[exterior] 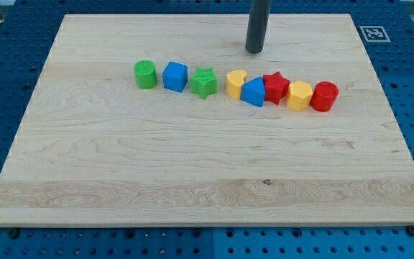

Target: Move your hand towards the horizontal line of blocks

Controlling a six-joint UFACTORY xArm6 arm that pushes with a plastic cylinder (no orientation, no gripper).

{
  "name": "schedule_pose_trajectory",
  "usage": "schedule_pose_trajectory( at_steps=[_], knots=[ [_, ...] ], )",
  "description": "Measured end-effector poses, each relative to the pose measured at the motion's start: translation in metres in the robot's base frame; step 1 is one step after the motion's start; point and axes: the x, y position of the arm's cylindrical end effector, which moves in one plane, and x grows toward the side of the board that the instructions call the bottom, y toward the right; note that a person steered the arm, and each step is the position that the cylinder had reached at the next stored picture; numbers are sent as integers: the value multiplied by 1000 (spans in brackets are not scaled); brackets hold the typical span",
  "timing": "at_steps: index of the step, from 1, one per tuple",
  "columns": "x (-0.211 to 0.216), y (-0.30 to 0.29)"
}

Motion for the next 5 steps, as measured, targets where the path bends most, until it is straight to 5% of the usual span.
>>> schedule_pose_trajectory(
  at_steps=[2,3,5],
  knots=[
    [0,1],
    [-9,46],
    [4,251]
  ],
)
